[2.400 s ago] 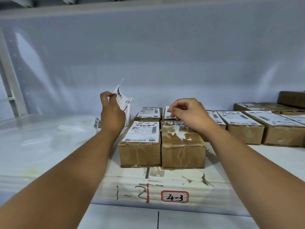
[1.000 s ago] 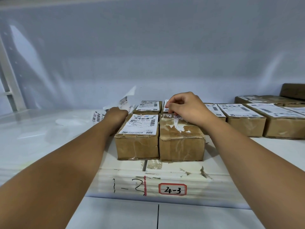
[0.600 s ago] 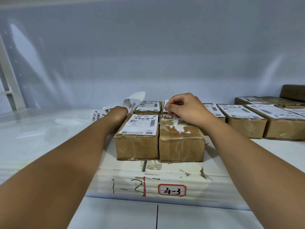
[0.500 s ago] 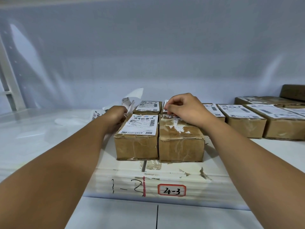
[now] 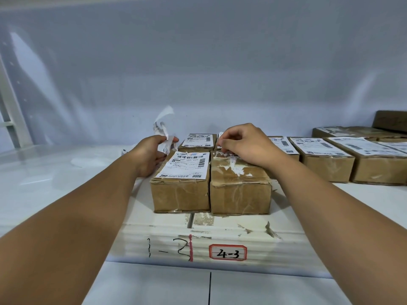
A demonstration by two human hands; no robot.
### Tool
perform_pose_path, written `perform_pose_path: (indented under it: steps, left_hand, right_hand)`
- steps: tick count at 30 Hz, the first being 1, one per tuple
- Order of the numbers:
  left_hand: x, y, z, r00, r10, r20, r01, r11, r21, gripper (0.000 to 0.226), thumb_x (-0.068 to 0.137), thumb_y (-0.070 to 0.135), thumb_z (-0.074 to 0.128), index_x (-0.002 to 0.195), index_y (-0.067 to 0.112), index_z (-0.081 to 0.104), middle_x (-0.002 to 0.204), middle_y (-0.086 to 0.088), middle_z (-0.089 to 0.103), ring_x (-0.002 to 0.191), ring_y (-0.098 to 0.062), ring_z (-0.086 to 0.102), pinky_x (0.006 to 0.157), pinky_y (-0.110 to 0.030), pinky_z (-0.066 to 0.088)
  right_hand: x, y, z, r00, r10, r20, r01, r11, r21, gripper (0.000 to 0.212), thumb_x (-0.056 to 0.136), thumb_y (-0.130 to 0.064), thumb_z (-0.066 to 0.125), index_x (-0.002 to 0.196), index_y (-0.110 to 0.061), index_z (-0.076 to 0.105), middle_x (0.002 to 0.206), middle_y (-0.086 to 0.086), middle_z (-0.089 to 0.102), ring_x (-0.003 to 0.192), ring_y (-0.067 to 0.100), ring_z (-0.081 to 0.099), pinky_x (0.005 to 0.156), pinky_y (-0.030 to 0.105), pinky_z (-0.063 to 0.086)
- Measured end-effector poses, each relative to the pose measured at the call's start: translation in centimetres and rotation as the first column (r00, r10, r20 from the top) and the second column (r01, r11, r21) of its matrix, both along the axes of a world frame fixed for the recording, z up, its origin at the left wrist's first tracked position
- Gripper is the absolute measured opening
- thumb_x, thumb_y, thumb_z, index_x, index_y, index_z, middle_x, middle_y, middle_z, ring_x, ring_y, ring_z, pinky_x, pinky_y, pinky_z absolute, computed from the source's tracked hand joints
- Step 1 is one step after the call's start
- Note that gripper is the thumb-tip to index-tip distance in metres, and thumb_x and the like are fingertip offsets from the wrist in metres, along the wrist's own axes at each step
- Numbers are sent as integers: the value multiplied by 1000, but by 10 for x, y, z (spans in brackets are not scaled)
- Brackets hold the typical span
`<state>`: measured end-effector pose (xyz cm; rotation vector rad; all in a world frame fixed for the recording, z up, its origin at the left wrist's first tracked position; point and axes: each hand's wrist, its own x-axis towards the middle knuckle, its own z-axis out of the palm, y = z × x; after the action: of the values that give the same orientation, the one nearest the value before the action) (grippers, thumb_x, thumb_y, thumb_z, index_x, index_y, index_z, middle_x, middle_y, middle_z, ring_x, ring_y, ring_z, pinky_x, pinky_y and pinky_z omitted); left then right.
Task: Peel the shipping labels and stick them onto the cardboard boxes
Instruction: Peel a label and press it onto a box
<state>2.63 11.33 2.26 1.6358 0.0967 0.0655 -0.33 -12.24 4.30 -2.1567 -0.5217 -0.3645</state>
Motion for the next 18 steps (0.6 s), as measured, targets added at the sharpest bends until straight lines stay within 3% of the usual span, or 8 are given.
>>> perform_pose_path:
  steps: [4,7,9,12,14,16,18]
  left_hand:
    - [0,3,0,999,-35,24,35,999,6,39,99,33,27,96,25,65,100,-14,56,75,-22,50,62,-25,36]
    - [-1,0,1,998,-12,64,13,1000,-24,36,98,26,31,94,17,65,105,-8,59,68,-16,55,55,-22,47]
    - [-2,-1,0,998,-6,69,9,999,-53,35,97,22,33,90,14,66,98,-7,61,67,-16,59,59,-21,50]
    - [-1,-4,0,997,20,76,-16,999,-51,34,96,18,35,85,11,66,97,-8,63,82,-17,55,74,-24,44]
    - [1,-6,0,995,68,77,-64,997,-43,31,97,18,36,83,12,63,89,-5,67,87,-17,54,69,-21,41]
    - [-1,-8,0,995,78,68,-74,995,-62,30,98,20,36,82,14,61,68,-1,70,69,-15,61,59,-20,44]
    - [-3,-8,1,995,68,67,-61,993,-98,29,98,21,36,85,14,60,59,-2,69,51,-13,63,48,-15,46]
  right_hand:
    - [0,0,0,1000,-1,-6,1,1000,-9,13,89,-24,61,87,-22,73,79,-8,71,70,0,60,56,10,41]
    - [0,0,0,1000,3,-9,-3,1000,-1,12,89,-23,61,86,-22,73,78,-8,71,69,-1,59,54,7,40]
    - [-1,0,0,1000,7,-10,-7,1000,-4,13,89,-23,61,87,-22,73,78,-10,71,72,-2,60,55,6,40]
    - [-1,0,1,1000,9,-8,-9,1000,-15,13,89,-22,60,88,-21,73,79,-11,70,76,-2,61,60,11,40]
    - [-1,0,1,1000,11,-6,-11,1000,-15,13,90,-22,61,88,-22,73,79,-11,70,75,-2,61,60,10,39]
    - [-1,0,0,1000,11,-8,-11,1000,-14,13,90,-22,61,87,-22,73,78,-11,70,73,-3,60,56,6,40]
    - [-1,0,0,1000,15,-7,-15,1000,-14,13,90,-22,61,87,-22,73,77,-10,70,72,-3,61,55,5,40]
